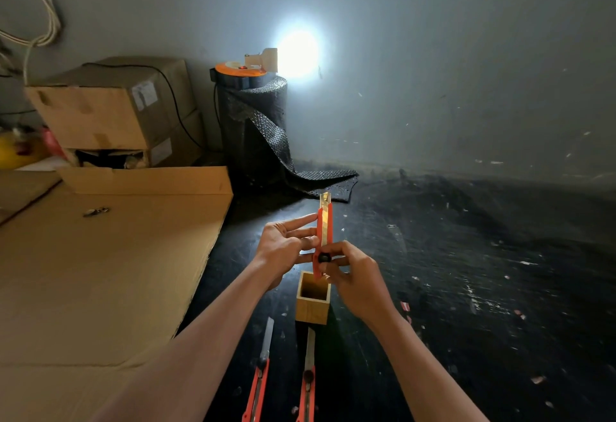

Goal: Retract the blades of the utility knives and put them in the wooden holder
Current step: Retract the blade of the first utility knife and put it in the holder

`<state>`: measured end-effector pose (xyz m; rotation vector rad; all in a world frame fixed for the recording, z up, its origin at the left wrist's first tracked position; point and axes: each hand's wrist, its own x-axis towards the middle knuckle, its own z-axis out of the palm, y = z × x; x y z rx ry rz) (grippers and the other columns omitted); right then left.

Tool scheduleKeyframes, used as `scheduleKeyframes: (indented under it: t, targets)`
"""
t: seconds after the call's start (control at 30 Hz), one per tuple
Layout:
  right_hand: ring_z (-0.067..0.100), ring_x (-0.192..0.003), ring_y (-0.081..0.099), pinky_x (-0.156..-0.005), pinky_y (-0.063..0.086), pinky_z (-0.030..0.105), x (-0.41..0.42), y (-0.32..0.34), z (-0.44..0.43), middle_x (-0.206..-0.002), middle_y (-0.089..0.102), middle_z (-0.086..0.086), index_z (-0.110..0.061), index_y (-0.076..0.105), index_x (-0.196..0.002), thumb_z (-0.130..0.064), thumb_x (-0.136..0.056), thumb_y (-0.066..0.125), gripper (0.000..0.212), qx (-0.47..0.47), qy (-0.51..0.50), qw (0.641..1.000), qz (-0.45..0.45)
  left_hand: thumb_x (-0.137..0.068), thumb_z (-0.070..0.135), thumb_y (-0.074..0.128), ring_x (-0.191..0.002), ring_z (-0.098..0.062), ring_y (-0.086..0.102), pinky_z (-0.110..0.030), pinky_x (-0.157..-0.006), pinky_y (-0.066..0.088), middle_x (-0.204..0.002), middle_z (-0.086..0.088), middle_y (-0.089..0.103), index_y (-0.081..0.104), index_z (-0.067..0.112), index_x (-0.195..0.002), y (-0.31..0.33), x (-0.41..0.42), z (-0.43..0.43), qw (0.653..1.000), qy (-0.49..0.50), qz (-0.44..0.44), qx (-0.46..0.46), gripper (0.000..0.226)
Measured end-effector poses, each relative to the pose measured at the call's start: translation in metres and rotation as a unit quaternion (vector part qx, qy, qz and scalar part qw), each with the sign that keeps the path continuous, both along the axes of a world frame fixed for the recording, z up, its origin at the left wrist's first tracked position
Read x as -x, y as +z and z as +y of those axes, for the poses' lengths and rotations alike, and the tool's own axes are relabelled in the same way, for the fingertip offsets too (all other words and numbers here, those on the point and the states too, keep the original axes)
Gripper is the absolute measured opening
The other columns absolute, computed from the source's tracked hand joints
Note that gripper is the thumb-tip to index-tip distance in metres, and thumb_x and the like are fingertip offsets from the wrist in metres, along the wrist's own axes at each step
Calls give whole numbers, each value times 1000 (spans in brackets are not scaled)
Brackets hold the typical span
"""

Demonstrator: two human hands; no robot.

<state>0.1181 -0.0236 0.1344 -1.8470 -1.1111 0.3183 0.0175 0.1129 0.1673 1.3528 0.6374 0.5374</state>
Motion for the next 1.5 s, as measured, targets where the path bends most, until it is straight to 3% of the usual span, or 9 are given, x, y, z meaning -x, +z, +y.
scheduleKeyframes:
  t: [0.17,0.37,0.5,0.57,0.7,0.83,1.0,1.23,1.5]
  targets:
    - [12,-105,70,-90,61,33,0,-9,5,-112,70,-10,-20,66,-113,-16,-91,73,23,-5,0,1000,26,-89,-13,67,-91,-23,80,-32,-67,64,-110,-12,79,67,8,-133,-9,0,5,1000,-14,1,8,49]
    - [19,-101,75,-83,64,39,-18,-11,20,-115,73,6,-17,52,-137,-22,-93,73,50,-67,-23,984,167,-89,-18,62,-88,-25,80,-34,-66,65,-109,-17,78,66,5,-131,-30,-4,9,999,-32,-7,29,48]
    - [23,-100,75,-81,65,48,-31,-21,39,-107,75,9,-9,67,-120,-13,-93,72,27,-47,-34,982,178,-89,-14,66,-90,-24,80,-37,-73,66,-107,-13,79,68,6,-128,-50,-13,13,1000,-23,9,7,44]
    - [26,-98,74,-80,65,48,-38,-27,44,-103,74,9,-11,68,-112,-9,-94,70,19,-36,-47,983,175,-89,-6,70,-103,-23,76,-42,-87,63,-117,-14,76,66,8,-130,-64,-15,21,996,6,57,-75,44]
    - [27,-94,73,-80,63,51,-53,-47,57,-97,73,7,-21,67,-97,-10,-93,70,12,6,-74,984,160,-81,3,78,-132,-21,59,-43,-108,51,-145,-9,61,52,16,-147,-99,-15,34,952,-32,199,-229,72]
    - [21,-89,72,-82,62,49,-64,-70,69,-93,72,2,-21,68,-94,-14,-94,70,8,64,-87,982,152,-68,14,91,-147,-24,39,-39,-120,35,-160,-8,42,32,18,-158,-133,-16,36,919,-116,287,-244,108]
    - [13,-88,68,-73,52,32,-66,-96,78,-95,71,-7,-25,68,-96,-19,-92,72,8,126,-89,982,112,-64,18,94,-146,-24,41,-38,-118,38,-158,-7,45,29,18,-160,-165,-20,41,926,-114,294,-208,116]
    - [21,-92,69,-74,53,37,-66,-116,83,-95,73,-2,-23,69,-92,-17,-93,68,7,191,-76,976,72,-68,5,91,-132,-21,58,-26,-97,49,-148,-7,57,41,21,-154,-181,-23,46,945,-93,255,-181,101]
    - [27,-95,68,-81,57,41,-73,-116,88,-105,75,8,-16,71,-108,-13,-96,62,16,221,-65,973,14,-67,7,92,-133,-22,57,-23,-93,48,-151,-7,54,40,22,-155,-185,-28,46,947,-84,252,-181,103]
